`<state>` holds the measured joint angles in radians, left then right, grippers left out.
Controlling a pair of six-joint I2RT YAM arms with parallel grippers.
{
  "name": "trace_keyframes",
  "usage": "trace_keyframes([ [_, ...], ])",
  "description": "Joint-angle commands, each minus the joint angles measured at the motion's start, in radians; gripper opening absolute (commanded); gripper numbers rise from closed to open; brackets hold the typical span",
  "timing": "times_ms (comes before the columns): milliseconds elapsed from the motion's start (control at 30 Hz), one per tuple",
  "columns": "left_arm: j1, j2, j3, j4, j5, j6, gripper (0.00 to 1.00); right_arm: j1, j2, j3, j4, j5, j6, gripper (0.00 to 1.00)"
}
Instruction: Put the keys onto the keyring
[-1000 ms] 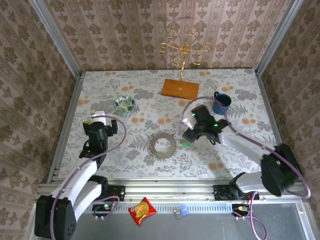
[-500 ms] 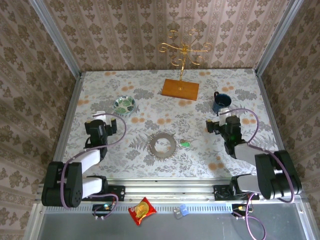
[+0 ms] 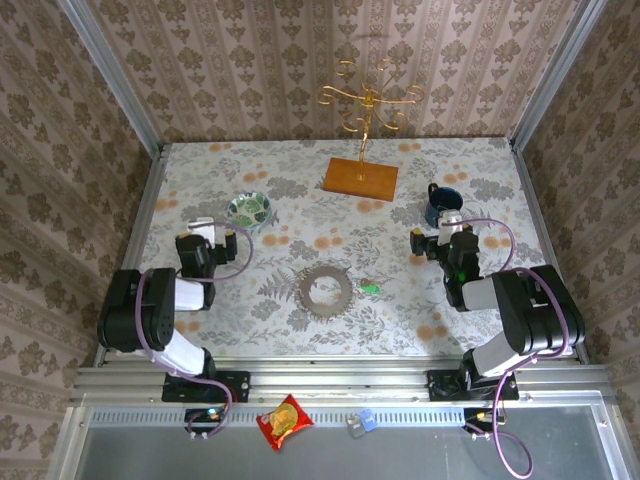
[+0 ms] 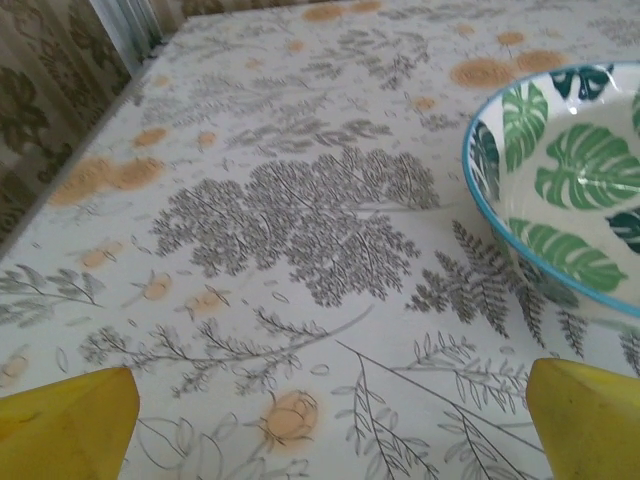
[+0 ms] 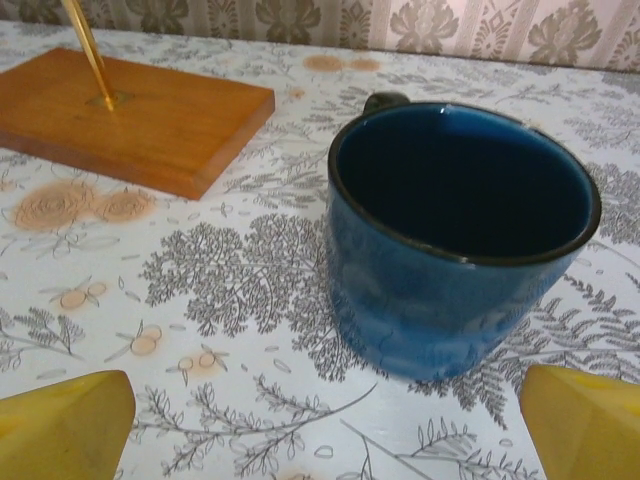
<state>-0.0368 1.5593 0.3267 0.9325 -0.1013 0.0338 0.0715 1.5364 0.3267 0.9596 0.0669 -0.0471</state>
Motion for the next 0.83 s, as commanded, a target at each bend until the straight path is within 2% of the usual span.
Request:
trace_keyframes([
  [0,0.011,0.004,0.004,0.112,0.0,0.015,1.0,-0.012,-0.008,0.033,-0.023,0.003,0.025,1.0],
  [67,0.011,-0.003,0.019,0.071,-0.077,-0.021,1.0,-0.018,-0.008,0.054,-0.062,0.019,0.041,1.0],
  [100,0.008,-0.001,0.016,0.081,-0.082,-0.014,1.0,-0.024,-0.007,0.062,-0.077,0.02,0.05,1.0],
  [800,-0.003,0.001,0.055,0.009,-0.028,0.02,1.0,-0.039,-0.007,0.08,-0.105,0.015,0.067,1.0],
])
